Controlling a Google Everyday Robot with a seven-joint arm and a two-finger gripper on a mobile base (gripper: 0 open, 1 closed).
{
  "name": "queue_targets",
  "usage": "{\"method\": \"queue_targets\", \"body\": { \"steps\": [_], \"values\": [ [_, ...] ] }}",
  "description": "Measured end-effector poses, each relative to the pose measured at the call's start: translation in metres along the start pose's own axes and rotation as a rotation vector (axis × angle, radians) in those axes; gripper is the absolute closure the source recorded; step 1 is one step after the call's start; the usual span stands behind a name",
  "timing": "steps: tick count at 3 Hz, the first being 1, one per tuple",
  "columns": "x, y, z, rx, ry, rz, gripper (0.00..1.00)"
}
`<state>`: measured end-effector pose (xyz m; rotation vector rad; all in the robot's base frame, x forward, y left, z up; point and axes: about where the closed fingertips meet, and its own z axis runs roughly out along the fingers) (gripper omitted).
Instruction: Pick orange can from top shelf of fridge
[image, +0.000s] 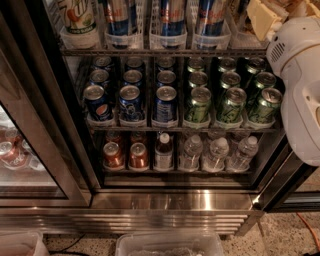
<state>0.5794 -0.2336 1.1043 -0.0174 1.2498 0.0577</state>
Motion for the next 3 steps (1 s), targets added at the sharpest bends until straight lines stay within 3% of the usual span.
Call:
{"method": "queue_targets", "body": {
  "steps": [2, 3],
  "values": [
    [-0.010, 0.006, -0.025, -0.063, -0.013, -0.021, 1.00],
    [0.001, 0.020, -0.042, -0.143, 0.029, -0.059, 1.00]
  ]
}}
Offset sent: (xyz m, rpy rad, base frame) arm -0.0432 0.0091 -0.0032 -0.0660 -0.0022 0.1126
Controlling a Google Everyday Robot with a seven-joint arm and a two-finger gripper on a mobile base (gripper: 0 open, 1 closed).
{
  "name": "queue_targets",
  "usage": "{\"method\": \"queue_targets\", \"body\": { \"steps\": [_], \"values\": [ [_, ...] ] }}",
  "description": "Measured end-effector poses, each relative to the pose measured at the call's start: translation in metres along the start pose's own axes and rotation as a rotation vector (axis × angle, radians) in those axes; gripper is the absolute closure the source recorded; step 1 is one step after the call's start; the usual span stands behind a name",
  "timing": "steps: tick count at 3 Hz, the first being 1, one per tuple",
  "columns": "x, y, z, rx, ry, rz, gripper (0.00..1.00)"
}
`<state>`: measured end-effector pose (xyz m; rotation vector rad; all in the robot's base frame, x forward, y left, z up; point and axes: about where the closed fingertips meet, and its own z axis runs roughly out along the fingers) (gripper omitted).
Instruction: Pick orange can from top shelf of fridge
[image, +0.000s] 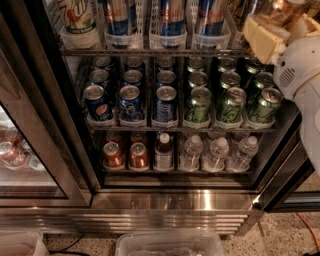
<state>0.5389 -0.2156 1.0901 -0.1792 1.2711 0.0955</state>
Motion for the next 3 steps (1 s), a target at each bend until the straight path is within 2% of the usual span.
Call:
{"method": "queue_targets", "body": {
  "steps": [2, 3],
  "values": [
    [0.026, 0.041, -0.027, -0.207, 0.096, -0.068, 1.00],
    [0.031, 0.057, -0.034, -0.328, 0.143, -0.089, 1.00]
  ]
}}
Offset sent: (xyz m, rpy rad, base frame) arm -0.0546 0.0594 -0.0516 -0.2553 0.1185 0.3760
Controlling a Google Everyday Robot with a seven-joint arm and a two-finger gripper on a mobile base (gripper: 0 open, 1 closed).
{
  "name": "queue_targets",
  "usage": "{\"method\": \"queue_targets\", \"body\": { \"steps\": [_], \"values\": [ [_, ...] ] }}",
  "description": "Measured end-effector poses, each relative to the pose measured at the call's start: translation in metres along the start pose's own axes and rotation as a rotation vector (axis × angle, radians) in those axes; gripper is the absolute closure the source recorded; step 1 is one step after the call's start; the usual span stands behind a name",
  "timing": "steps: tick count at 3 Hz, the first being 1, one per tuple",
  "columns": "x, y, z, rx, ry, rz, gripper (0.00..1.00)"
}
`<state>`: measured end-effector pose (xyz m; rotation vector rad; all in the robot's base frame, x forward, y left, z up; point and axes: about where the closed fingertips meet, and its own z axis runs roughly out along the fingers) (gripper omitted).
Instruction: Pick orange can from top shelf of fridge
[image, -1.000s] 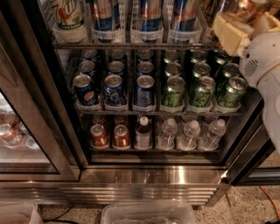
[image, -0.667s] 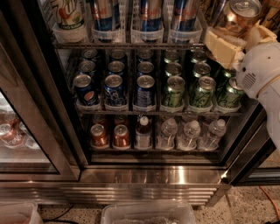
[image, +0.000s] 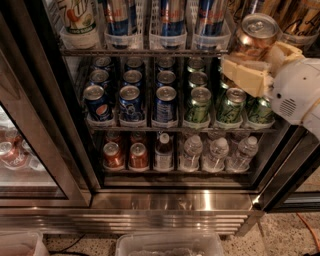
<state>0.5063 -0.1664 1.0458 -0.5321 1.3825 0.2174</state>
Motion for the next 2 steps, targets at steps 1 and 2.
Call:
{"method": "queue_targets", "body": {
  "steps": [1, 2],
  "values": [
    [0.009, 0.016, -0.006, -0.128, 0.041, 0.004, 1.00],
    [0.016, 0.027, -0.011, -0.216, 0.076, 0.008, 1.00]
  ]
}}
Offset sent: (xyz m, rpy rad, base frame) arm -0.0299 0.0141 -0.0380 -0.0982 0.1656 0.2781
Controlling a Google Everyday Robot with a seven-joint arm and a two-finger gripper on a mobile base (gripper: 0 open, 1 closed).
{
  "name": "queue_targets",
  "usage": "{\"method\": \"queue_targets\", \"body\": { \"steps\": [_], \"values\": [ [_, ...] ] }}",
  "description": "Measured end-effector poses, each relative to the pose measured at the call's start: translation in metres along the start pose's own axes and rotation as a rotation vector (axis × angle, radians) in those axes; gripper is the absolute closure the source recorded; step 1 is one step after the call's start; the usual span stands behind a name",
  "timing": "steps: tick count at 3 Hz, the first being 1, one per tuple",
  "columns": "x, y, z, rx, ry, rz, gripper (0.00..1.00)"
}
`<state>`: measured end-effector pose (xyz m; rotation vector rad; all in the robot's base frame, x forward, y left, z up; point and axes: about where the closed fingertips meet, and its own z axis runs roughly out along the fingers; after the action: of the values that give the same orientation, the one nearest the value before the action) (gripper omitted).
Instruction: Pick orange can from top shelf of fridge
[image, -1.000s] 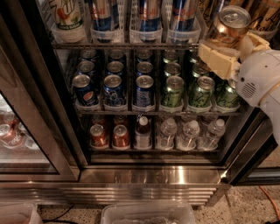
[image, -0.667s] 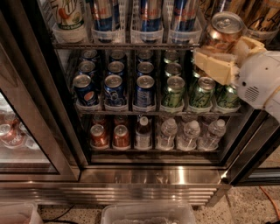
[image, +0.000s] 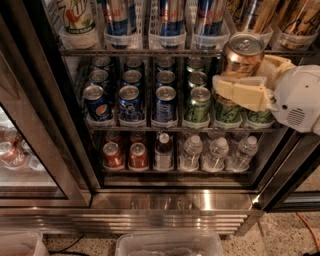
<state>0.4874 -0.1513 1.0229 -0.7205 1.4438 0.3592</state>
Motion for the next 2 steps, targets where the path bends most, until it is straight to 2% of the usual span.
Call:
{"method": "queue_targets", "body": {
  "steps": [1, 2],
  "values": [
    [0.0049, 0.0083, -0.0023, -0.049, 0.023, -0.014, 1.00],
    [0.0049, 0.0083, -0.0023, -0.049, 0.023, -0.014, 1.00]
  ]
}}
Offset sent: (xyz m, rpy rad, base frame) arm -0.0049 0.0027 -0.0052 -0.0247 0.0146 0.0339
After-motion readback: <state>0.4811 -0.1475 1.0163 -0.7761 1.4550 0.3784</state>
